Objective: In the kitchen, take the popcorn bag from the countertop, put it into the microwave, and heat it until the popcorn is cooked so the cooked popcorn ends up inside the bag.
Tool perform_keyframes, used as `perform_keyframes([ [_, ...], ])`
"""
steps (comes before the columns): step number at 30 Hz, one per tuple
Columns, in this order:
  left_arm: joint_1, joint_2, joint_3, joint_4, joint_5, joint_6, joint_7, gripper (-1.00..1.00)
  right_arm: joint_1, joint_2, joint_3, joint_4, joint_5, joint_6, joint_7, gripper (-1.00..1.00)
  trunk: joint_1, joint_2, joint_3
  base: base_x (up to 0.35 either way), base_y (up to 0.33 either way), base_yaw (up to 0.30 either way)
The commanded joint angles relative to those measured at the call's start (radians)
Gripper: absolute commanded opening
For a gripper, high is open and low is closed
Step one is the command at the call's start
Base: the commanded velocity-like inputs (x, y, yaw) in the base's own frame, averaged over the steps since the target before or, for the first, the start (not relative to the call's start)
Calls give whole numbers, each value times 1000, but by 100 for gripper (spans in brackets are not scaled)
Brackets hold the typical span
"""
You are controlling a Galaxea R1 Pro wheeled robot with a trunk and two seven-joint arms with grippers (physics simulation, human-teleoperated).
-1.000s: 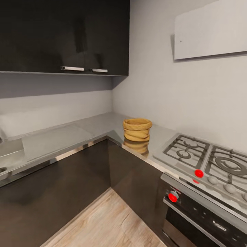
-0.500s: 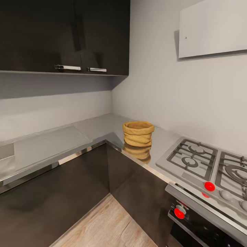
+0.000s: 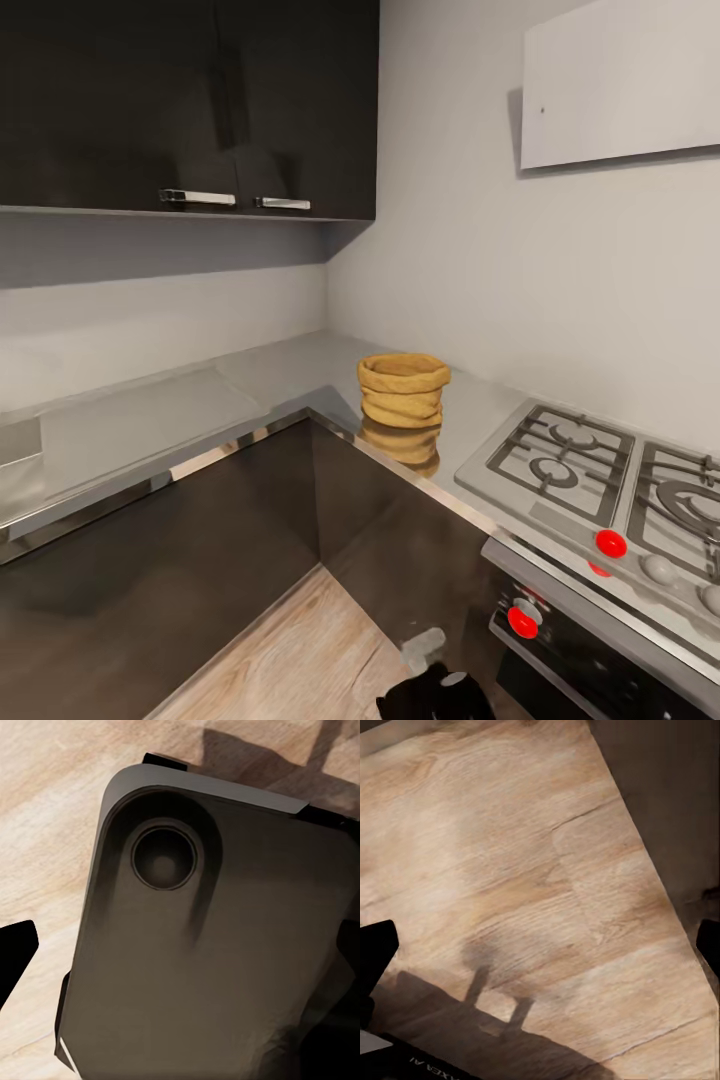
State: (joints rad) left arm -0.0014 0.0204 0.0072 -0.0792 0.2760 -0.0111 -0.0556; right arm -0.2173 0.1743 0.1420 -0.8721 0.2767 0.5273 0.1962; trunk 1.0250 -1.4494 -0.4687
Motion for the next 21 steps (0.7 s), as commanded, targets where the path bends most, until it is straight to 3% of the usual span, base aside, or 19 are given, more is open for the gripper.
perform_keyframes([
  [1, 0, 0, 1, 0, 6, -1, -4, 100, 0, 0, 3, -83, 8, 43, 17, 100, 0, -1, -1, 0, 0, 0],
  [4, 0, 0, 1, 0, 6, -1, -4, 100, 0, 0, 6, -244, 6, 132, 39, 100, 0, -1, -1, 0, 0, 0],
  [8, 0, 0, 1, -1, 5, -1, -4, 100, 3, 0, 29, -465, 0, 320, 97, 100, 0, -1, -1, 0, 0, 0],
  [11, 0, 0, 1, -1, 5, -1, -4, 100, -61, 0, 36, -543, -24, 445, 127, 100, 0, -1, -1, 0, 0, 0],
  [12, 0, 0, 1, -1, 5, -1, -4, 100, -95, 0, 36, -551, -40, 474, 130, 100, 0, -1, -1, 0, 0, 0],
  [13, 0, 0, 1, -1, 5, -1, -4, 100, -172, 0, 37, -558, -81, 520, 133, 100, 0, -1, -1, 0, 0, 0],
  [16, 0, -1, 0, -1, 4, -1, -4, 100, -344, 0, 37, -550, -145, 520, 128, 100, 0, -1, -1, 0, 0, 0],
  [21, 0, -1, 0, -1, 5, -1, -4, 100, -566, 0, 35, -434, -160, 520, 125, 100, 0, -1, -1, 0, 0, 0],
])
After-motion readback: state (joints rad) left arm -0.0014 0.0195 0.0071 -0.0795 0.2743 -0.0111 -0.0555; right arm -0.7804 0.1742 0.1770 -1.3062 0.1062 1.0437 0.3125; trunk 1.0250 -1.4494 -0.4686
